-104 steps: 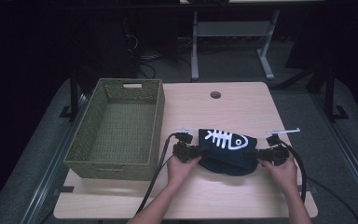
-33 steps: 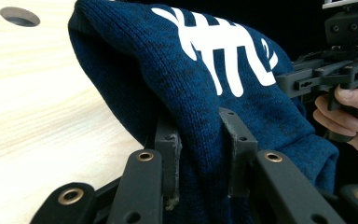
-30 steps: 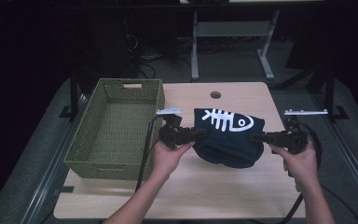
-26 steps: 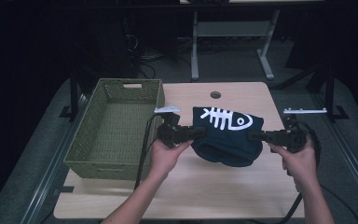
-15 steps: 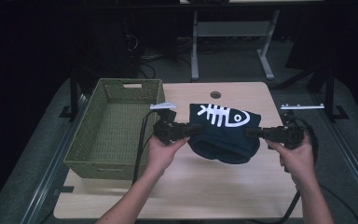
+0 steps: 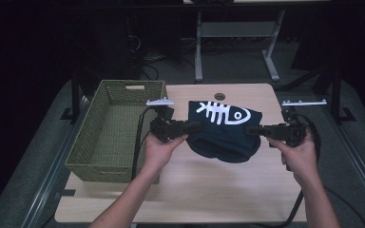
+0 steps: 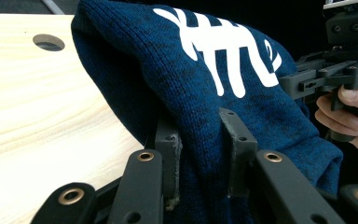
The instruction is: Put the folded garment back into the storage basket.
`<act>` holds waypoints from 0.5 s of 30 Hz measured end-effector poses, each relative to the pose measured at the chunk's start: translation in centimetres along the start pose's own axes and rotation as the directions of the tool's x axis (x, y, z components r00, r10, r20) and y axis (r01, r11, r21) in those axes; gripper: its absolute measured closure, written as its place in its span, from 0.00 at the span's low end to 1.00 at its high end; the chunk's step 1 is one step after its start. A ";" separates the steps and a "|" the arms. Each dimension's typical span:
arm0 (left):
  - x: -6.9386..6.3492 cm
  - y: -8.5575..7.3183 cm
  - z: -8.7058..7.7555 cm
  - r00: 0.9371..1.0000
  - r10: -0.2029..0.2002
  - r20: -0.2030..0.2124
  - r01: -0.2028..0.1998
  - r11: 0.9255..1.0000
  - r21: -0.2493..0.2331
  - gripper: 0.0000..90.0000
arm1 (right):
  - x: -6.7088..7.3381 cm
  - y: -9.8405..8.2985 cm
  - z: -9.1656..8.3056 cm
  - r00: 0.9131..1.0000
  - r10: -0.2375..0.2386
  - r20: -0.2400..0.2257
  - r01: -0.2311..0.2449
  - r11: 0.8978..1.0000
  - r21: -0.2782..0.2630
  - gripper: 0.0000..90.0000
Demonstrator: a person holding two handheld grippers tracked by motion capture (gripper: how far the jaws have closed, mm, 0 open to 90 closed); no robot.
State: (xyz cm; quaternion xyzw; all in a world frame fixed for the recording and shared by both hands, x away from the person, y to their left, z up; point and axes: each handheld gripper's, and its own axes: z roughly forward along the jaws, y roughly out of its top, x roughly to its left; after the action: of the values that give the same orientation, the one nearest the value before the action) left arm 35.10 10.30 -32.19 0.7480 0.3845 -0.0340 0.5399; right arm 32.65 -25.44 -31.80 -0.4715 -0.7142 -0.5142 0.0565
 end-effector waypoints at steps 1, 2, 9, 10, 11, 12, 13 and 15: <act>0.0 0.1 -0.1 1.000 0.000 -0.001 0.000 1.000 -0.002 0.80 | 0.2 0.1 0.1 1.000 -0.002 0.000 0.002 1.000 -0.001 0.80; 0.1 0.1 -0.3 1.000 0.000 -0.001 0.000 1.000 -0.001 0.80 | 0.3 0.2 0.1 1.000 -0.004 0.001 0.004 1.000 -0.001 0.80; 0.4 0.4 -1.2 1.000 -0.001 -0.008 0.001 1.000 -0.003 0.80 | 1.1 0.9 0.6 1.000 -0.015 -0.003 0.015 1.000 -0.001 0.80; 0.4 0.5 -1.3 1.000 0.000 -0.009 0.000 1.000 -0.004 0.80 | 1.3 0.9 0.7 1.000 -0.016 -0.004 0.016 1.000 -0.001 0.80; 0.4 0.5 -1.4 1.000 0.000 -0.009 0.000 1.000 -0.003 0.80 | 1.3 1.0 0.7 1.000 -0.018 -0.004 0.018 1.000 0.000 0.80; 0.4 0.5 -1.5 1.000 -0.001 -0.008 0.001 1.000 -0.004 0.80 | 1.5 1.0 0.8 1.000 -0.017 -0.004 0.017 1.000 0.001 0.80; 0.4 0.5 -1.6 1.000 -0.004 -0.007 0.003 1.000 -0.007 0.80 | 1.6 1.0 0.8 1.000 -0.015 -0.005 0.015 1.000 0.001 0.80; 0.5 0.6 -1.8 1.000 -0.005 -0.006 0.005 1.000 -0.006 0.80 | 1.7 1.1 0.9 1.000 -0.014 -0.011 0.014 1.000 -0.001 0.80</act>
State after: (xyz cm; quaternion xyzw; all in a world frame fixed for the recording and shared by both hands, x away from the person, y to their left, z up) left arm 35.15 12.01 -31.19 0.7457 0.3881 -0.0320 0.5407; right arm 32.90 -23.66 -30.48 -0.4637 -0.7171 -0.5173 0.0566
